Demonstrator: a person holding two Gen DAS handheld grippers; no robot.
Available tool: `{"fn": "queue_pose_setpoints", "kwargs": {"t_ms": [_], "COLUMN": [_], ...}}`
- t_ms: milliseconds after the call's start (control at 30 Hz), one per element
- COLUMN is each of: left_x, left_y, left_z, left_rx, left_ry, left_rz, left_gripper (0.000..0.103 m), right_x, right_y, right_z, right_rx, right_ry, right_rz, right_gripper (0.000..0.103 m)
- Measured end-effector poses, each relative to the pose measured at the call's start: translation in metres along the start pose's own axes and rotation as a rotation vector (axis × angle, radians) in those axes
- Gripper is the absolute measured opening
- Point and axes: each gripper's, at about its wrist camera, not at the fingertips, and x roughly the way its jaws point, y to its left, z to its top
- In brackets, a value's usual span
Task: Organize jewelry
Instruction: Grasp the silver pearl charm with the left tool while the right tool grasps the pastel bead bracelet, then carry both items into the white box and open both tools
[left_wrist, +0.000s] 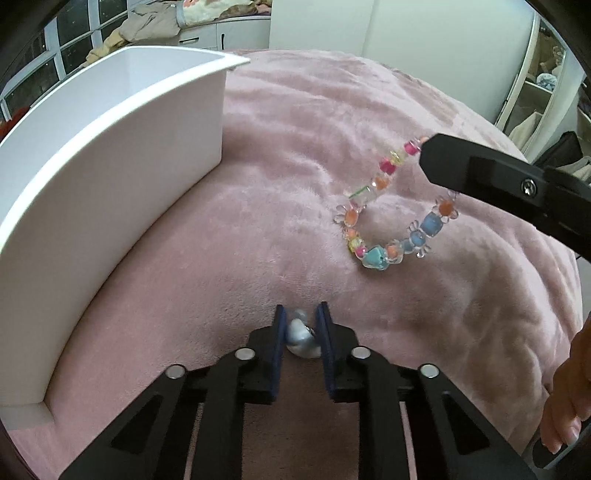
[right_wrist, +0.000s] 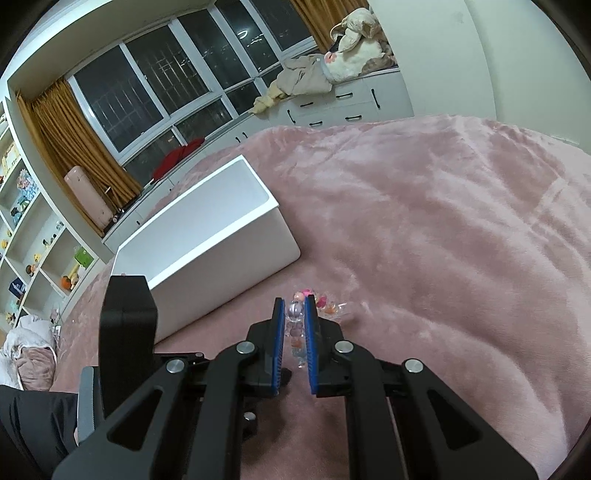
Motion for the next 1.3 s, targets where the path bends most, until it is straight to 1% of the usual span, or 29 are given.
{"fn": "queue_pose_setpoints", "kwargs": {"t_ms": [67, 167, 200, 233, 367, 433, 467, 500, 533, 567, 600, 633, 667, 700, 733, 867, 1000, 1200, 1300], "left_x": [-0.007, -0.018, -0.022, -0.028, -0.044, -0.046, -0.045, -0.041, -0.039, -0.035, -0.031, -0.025, -0.020, -0.015, -0.008, -0.004, -0.014, -0.044, -0.066], "left_y": [0.002, 0.007, 0.009, 0.011, 0.014, 0.016, 0.017, 0.017, 0.017, 0.015, 0.014, 0.013, 0.013, 0.012, 0.012, 0.009, 0.010, 0.015, 0.014], "left_z": [0.000, 0.002, 0.002, 0.003, 0.008, 0.009, 0.008, 0.007, 0.004, 0.002, 0.001, 0.000, -0.001, -0.001, -0.001, -0.003, 0.000, 0.009, 0.017], "left_rx": [-0.007, -0.018, -0.018, -0.019, -0.018, -0.018, -0.016, -0.016, -0.011, -0.001, 0.004, 0.006, 0.007, 0.009, 0.010, 0.016, 0.012, 0.010, 0.011], "left_ry": [-0.012, -0.030, -0.037, -0.045, -0.078, -0.075, -0.068, -0.057, -0.055, -0.053, -0.045, -0.030, -0.018, -0.005, 0.012, 0.011, -0.007, -0.066, -0.114], "left_rz": [-0.005, -0.010, -0.013, -0.022, -0.037, -0.054, -0.059, -0.063, -0.059, -0.046, -0.043, -0.046, -0.045, -0.041, -0.043, -0.038, -0.044, -0.055, -0.065], "left_gripper": [0.020, 0.019, 0.010, 0.006, 0.006, 0.007, 0.019, 0.044, 0.052, 0.054, 0.052, 0.049, 0.039, 0.026, 0.019, 0.019, 0.019, 0.019, 0.019], "right_x": [-0.004, -0.009, -0.010, -0.011, -0.020, -0.025, -0.027, -0.029, -0.030, -0.030, -0.030, -0.030, -0.030, -0.030, -0.030, -0.032, -0.033, -0.039, -0.042], "right_y": [0.002, 0.012, 0.016, 0.019, 0.023, 0.020, 0.016, 0.012, 0.010, 0.008, 0.008, 0.008, 0.009, 0.009, 0.009, 0.008, 0.009, 0.011, 0.014], "right_z": [0.002, 0.006, 0.007, 0.008, 0.011, 0.010, 0.009, 0.008, 0.007, 0.006, 0.005, 0.005, 0.004, 0.004, 0.003, 0.003, 0.005, 0.010, 0.015], "right_rx": [-0.001, -0.050, -0.061, -0.072, -0.079, -0.071, -0.054, -0.041, -0.031, -0.025, -0.024, -0.025, -0.027, -0.029, -0.034, -0.034, -0.026, -0.022, -0.026], "right_ry": [-0.012, -0.010, -0.008, -0.006, -0.022, -0.031, -0.034, -0.037, -0.039, -0.039, -0.039, -0.039, -0.039, -0.037, -0.032, -0.035, -0.046, -0.064, -0.073], "right_rz": [0.004, -0.005, -0.007, -0.009, -0.016, -0.020, -0.018, -0.014, -0.016, -0.020, -0.024, -0.026, -0.026, -0.028, -0.032, -0.032, -0.024, -0.011, -0.008], "right_gripper": [0.011, 0.011, 0.011, 0.011, 0.011, 0.011, 0.011, 0.011, 0.011, 0.011, 0.011, 0.011, 0.011, 0.011, 0.011, 0.011, 0.011, 0.011, 0.011]}}
